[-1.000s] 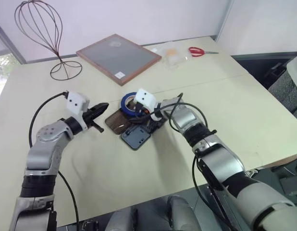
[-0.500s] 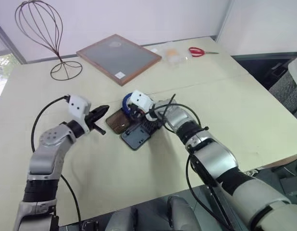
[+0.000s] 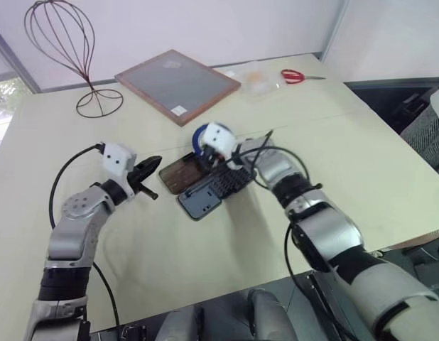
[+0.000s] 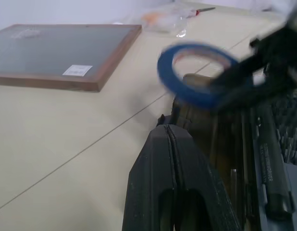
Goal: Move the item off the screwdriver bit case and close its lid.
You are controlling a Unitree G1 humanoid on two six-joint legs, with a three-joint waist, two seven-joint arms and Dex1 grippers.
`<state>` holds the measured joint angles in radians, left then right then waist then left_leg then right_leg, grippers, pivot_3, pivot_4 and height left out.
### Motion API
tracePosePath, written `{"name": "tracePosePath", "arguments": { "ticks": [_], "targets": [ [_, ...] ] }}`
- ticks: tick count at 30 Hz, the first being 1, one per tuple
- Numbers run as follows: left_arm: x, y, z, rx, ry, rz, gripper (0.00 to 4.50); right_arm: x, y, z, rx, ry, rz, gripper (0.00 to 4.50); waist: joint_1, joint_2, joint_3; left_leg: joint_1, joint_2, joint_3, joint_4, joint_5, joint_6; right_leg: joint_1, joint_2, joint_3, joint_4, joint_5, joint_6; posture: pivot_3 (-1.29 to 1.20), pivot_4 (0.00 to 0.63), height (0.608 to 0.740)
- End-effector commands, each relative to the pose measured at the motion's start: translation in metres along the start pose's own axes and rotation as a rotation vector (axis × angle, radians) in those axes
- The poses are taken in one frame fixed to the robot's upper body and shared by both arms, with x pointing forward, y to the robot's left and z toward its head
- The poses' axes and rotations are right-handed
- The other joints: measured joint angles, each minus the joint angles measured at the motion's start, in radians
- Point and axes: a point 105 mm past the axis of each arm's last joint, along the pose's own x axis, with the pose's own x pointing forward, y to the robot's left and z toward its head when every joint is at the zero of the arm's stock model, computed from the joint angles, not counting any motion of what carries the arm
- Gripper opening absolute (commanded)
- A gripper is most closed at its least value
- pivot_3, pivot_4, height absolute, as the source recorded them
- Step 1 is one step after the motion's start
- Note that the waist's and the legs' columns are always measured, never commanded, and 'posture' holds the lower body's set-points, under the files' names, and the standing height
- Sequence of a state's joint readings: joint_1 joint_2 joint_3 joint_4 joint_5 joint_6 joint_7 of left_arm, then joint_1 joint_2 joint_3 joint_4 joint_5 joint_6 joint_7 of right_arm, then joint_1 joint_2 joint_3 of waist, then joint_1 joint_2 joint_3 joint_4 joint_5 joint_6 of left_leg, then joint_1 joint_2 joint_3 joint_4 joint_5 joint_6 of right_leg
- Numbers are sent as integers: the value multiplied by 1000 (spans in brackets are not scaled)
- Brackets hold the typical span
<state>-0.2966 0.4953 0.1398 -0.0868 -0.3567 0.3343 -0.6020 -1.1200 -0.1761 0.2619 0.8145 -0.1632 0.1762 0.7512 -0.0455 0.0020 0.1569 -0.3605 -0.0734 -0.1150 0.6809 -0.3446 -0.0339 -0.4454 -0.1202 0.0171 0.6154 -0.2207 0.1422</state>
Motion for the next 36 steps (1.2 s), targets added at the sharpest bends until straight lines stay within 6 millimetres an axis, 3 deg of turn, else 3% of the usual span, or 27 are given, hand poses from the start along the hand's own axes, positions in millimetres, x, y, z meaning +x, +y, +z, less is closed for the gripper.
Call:
{"name": "tracePosePath", "arguments": {
  "ticks": [1,4,7,11,13,15,17,22,29,32,33,36],
  "targets": [
    [7,-4,10,26,-46,-19,0,-44,-32,49,-65,-159,-135,459,1,0,0,0,0,0,0,0,0,0,0,0,0,0,0,0,150,740],
    [11,-9,8,18,-48,-39,0,-80,-51,53,-66,-165,-249,459,3,0,0,-2,0,0,0,0,0,-1,0,0,0,0,0,0,150,740],
    [14,-12,7,15,-48,-54,0,-114,-76,33,-46,-96,-400,459,3,0,0,-2,0,0,1,0,0,-1,0,0,0,0,0,0,150,740],
    [16,-14,5,10,-46,-60,0,-171,-120,-22,175,7,-697,459,12,-1,0,-3,-1,1,1,0,0,-1,0,0,-1,0,0,0,150,740],
    [17,-16,3,6,-44,-64,0,-210,-142,-63,329,72,-912,459,14,-1,0,-3,-1,2,1,0,0,-1,-1,1,-1,0,0,0,150,740],
    [18,-18,2,2,-41,-72,0,-239,-150,-98,418,156,-1062,459,18,-1,0,-3,-1,3,1,0,0,-1,-1,1,-1,0,0,0,150,740],
    [20,-19,1,4,-39,-79,0,-255,-154,-119,461,204,-1148,459,23,-1,0,-3,-1,4,1,0,0,-1,-1,1,-1,0,0,0,150,740],
    [24,-20,1,7,-41,-86,0,-267,-151,-156,602,245,-1233,459,13,0,0,0,0,8,1,0,0,-1,-1,4,-1,0,0,0,150,740],
    [23,-19,1,15,-39,-86,0,-250,-131,-189,799,257,-1203,459,3,0,0,0,0,8,0,0,1,0,-1,4,-1,0,0,0,150,740],
    [22,-17,1,18,-38,-81,0,-247,-126,-195,848,251,-1195,459,3,0,0,0,0,8,0,0,1,0,-1,4,-1,0,0,0,150,740],
    [21,-17,2,17,-37,-80,0,-247,-126,-194,854,238,-1191,1493,4,0,0,0,0,8,0,0,1,0,-1,4,-1,0,0,0,150,740],
    [20,-16,1,14,-34,-79,0,-245,-126,-191,854,219,-1178,2863,4,0,0,0,0,7,1,0,1,0,-1,4,-1,0,0,0,150,740]
  ]
}}
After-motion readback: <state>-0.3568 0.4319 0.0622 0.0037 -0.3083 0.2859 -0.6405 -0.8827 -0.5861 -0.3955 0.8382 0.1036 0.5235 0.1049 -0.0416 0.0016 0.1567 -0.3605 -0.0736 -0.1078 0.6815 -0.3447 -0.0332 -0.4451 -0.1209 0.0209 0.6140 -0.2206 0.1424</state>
